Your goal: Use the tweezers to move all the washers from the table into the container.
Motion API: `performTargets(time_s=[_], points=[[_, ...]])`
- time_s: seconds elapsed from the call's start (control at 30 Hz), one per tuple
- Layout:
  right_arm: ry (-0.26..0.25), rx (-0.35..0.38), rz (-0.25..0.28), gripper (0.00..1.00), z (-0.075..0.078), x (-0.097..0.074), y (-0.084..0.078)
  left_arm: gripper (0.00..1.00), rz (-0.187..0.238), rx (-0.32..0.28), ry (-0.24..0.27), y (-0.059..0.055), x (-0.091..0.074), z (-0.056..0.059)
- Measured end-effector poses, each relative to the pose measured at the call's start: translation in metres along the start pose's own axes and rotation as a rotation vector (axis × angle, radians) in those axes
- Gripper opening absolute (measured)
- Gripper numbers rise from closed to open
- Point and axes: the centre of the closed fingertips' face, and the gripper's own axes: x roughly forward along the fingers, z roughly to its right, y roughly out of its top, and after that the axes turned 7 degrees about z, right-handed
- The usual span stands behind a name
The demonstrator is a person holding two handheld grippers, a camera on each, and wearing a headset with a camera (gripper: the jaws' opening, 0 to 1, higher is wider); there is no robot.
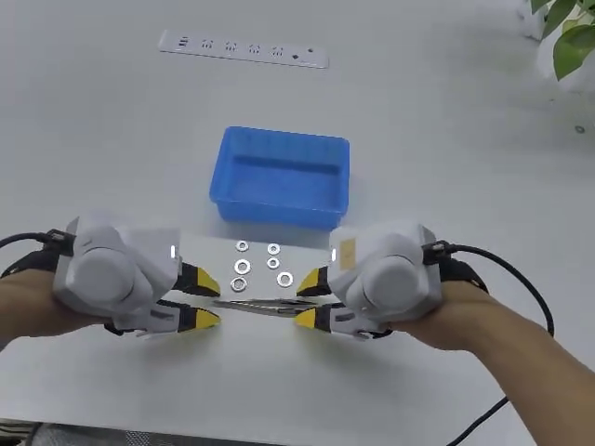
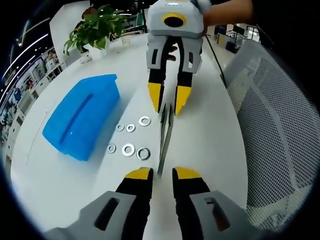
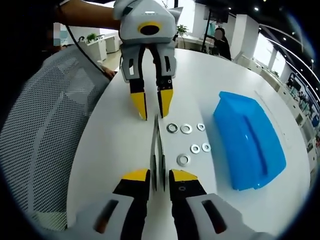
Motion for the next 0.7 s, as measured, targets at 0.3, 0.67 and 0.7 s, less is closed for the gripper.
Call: performTargets(time_s=[0.3, 0.67, 0.7], points=[[-0.002, 0.016, 0.004, 0.11, -0.0033, 0.0031, -0.0004, 0.1, 0.011, -0.005, -0.025, 0.0021, 0.0019, 0.0014], [0.005, 0.006, -0.001, 0.1, -0.004, 0.0035, -0.0006, 0.06, -0.007, -0.01, -0.049, 0.0015, 0.0011, 0.0037], [0.006, 0.003, -0.002, 0.1, -0.004, 0.0033, -0.0006, 0.06, -0.013, -0.009, -0.052, 0.002, 0.0007, 0.0047]])
